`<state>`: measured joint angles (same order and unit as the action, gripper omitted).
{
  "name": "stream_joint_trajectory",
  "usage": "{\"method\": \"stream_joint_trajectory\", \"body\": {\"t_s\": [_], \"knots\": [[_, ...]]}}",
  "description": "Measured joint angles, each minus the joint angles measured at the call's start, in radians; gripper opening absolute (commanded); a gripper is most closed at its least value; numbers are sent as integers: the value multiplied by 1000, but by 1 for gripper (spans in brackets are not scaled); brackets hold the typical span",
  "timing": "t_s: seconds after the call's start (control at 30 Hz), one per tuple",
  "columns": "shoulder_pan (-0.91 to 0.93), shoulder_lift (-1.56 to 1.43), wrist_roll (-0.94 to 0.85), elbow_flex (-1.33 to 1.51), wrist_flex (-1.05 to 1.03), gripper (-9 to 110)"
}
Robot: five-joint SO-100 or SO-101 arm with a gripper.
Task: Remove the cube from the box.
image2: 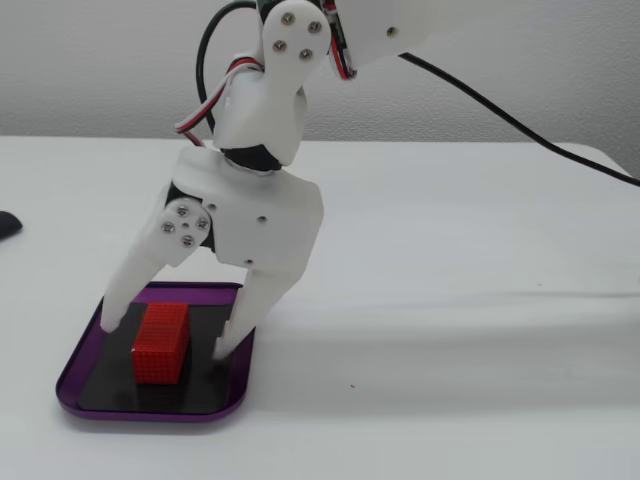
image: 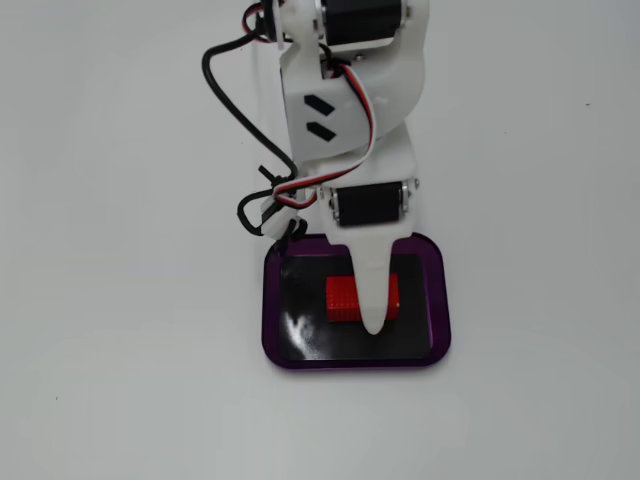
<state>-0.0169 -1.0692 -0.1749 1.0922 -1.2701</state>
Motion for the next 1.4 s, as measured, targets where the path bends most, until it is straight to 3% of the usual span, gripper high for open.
{"method": "stream_joint_trajectory", "body": {"t_s": [0.2,0.43,0.9,1.2,1.4], "knots": [[-2,0,0,2,6,25],[-2,0,-25,2,6,10],[-2,0,-28,2,6,0],[-3,-23,-28,-26,-77,0],[0,-225,-28,-43,-115,0]]}}
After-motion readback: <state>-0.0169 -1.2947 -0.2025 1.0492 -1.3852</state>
